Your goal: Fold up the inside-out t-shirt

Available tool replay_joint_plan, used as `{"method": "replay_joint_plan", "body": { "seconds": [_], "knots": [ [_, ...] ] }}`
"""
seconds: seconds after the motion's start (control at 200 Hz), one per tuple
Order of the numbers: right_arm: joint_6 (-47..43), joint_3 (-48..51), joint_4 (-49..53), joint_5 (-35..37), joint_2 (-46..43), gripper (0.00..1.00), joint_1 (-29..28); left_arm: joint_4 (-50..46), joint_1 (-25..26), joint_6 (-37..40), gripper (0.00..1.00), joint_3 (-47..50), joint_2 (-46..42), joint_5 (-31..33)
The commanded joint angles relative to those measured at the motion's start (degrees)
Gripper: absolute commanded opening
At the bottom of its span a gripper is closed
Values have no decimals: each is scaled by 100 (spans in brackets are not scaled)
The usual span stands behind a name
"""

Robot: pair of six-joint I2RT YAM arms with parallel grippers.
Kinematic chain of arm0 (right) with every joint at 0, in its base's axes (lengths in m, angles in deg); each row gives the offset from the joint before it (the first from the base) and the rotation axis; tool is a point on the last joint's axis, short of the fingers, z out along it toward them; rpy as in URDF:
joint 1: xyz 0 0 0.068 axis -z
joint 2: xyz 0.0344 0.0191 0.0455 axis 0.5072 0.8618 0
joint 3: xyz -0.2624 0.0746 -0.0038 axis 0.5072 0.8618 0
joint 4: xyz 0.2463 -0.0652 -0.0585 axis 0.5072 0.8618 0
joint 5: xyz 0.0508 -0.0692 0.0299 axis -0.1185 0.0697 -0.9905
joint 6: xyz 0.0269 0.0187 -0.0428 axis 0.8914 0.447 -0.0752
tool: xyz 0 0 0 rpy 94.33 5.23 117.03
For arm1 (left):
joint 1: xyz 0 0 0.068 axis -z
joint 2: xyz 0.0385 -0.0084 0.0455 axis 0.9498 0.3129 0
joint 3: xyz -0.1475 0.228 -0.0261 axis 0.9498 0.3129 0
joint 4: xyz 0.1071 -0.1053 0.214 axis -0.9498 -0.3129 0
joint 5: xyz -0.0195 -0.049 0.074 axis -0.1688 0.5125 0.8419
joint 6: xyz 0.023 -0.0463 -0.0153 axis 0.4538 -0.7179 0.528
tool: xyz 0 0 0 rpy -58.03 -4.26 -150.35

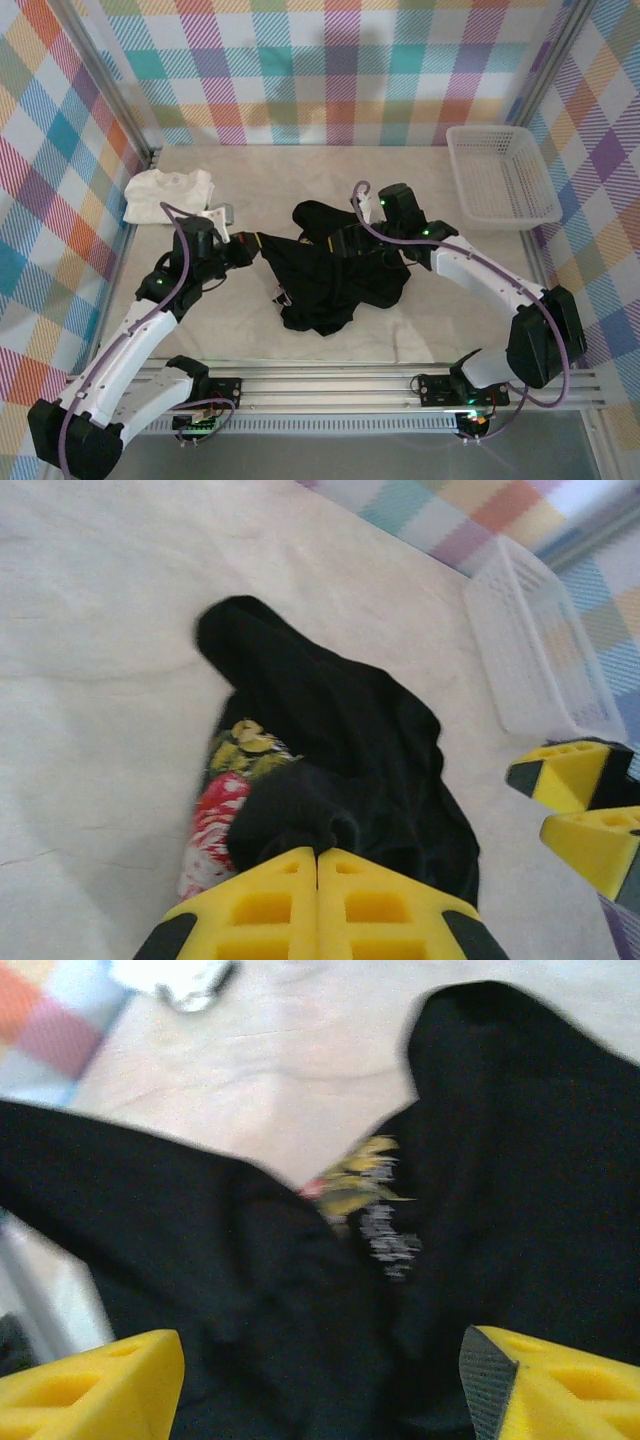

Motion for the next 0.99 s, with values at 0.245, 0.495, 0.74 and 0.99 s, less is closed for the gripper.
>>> {"method": "replay_joint_plan", "body": {
  "seconds": [0.245, 0.495, 0.74, 0.99],
  "knots": [
    [-240, -990, 535, 888, 1869, 72, 889, -476, -94, 507, 0, -597, -329, 1715],
    [-322, -1863, 334, 882, 2808, 14, 937, -325, -147, 653, 0, -916, -99, 2154],
    [-61, -1298, -454, 640, 370, 0, 1802, -162, -1107, 573, 0, -2654, 367, 1812],
    [76, -945, -183, 693, -1314, 0, 2342, -538, -1912, 781, 0, -4285, 620, 1603]
  ]
}}
